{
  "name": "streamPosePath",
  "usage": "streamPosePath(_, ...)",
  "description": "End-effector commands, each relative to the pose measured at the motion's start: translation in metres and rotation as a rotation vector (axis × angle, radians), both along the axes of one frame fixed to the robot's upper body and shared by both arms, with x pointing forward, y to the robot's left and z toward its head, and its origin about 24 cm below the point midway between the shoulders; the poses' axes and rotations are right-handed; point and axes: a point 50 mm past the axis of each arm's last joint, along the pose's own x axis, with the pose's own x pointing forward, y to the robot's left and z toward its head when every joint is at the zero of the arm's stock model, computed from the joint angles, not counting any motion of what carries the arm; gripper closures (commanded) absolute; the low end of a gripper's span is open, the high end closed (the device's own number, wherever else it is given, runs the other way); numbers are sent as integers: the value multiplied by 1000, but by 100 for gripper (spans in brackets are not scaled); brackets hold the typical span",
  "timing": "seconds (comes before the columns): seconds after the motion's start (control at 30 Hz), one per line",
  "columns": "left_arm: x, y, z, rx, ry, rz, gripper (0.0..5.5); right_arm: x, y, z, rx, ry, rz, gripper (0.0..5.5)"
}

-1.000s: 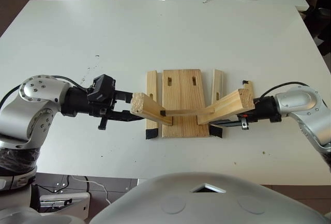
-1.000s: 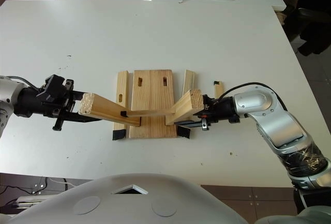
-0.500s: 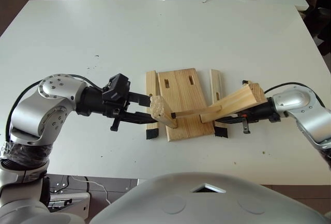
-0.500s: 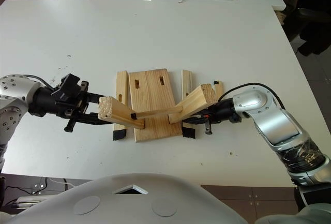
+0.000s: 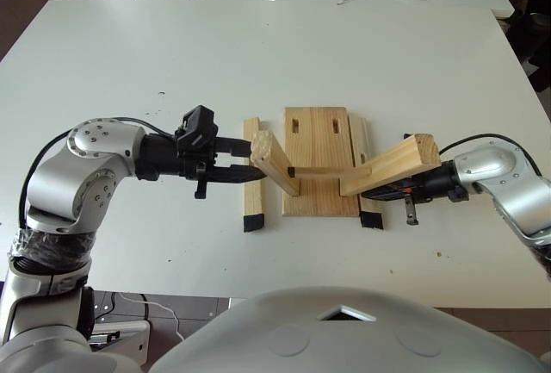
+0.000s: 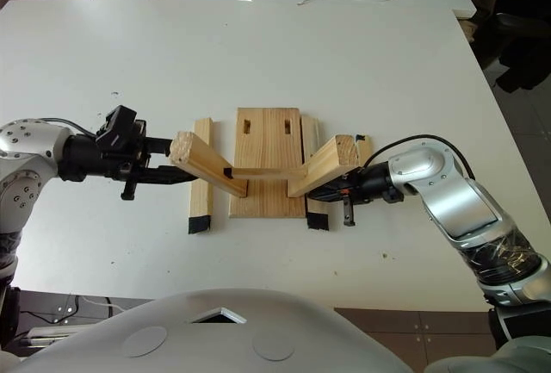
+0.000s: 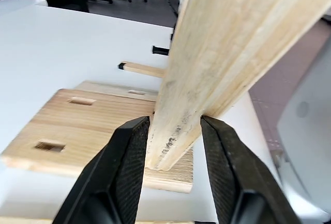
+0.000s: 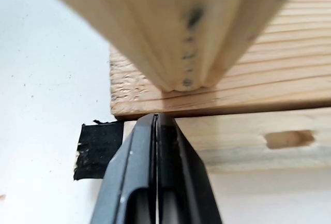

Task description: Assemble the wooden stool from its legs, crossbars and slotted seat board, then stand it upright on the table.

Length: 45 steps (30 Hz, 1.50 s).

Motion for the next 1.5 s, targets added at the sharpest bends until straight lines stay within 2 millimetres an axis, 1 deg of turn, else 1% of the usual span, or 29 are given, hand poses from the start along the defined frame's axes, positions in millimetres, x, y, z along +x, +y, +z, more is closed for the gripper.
streamPosePath(0.03, -7, -31, -8, -84, 24, -113, 368, -6, 48, 16, 190, -68, 199, 549)
streamPosePath(0.27, -9, -10, -10, -60, 24, -51, 368, -1, 32, 22, 179, -117, 125, 549)
streamPosePath(0.43, -1, 1, -9, -28, -14, 3, 368, 0, 25, 26, 179, -145, 108, 549)
streamPosePath(0.63, 8, 6, -3, -12, -60, 15, 368, 7, 19, 27, 150, -201, 71, 549)
streamPosePath(0.77, 7, 7, 5, -12, -86, -6, 368, 14, 13, 22, 107, -244, 29, 549)
streamPosePath(0.87, 11, 12, 6, 18, -108, -4, 368, 13, 11, 21, 93, -251, 34, 549)
streamPosePath(0.97, 14, 11, 14, 20, -136, -7, 368, 12, 5, 19, 60, -262, 40, 549)
streamPosePath(1.03, 15, 12, 16, 51, -158, -20, 368, 11, 1, 19, 48, -268, 39, 549)
streamPosePath(1.07, 15, 14, 14, 75, -165, -20, 350, 11, -1, 19, 44, -270, 39, 550)
streamPosePath(1.1, 14, 16, 12, 99, -160, -24, 340, 11, -2, 19, 42, -268, 34, 529)
streamPosePath(1.17, 10, 19, 8, 137, -147, -56, 318, 10, -5, 20, 41, -254, 34, 513)
streamPosePath(1.2, 9, 20, 6, 145, -149, -57, 300, 9, -6, 20, 40, -251, 35, 496)
streamPosePath(1.33, 11, 25, -1, 181, -168, -33, 242, 11, -9, 18, 30, -270, 7, 440)
streamPosePath(1.37, 11, 27, -2, 189, -168, -33, 239, 11, -10, 18, 27, -272, 1, 422)
streamPosePath(1.43, 11, 33, -7, 215, -167, -25, 239, 13, -13, 17, 17, -283, -22, 422)
streamPosePath(1.5, 10, 38, -17, 248, -163, -17, 239, 17, -15, 16, 13, -301, -56, 422)
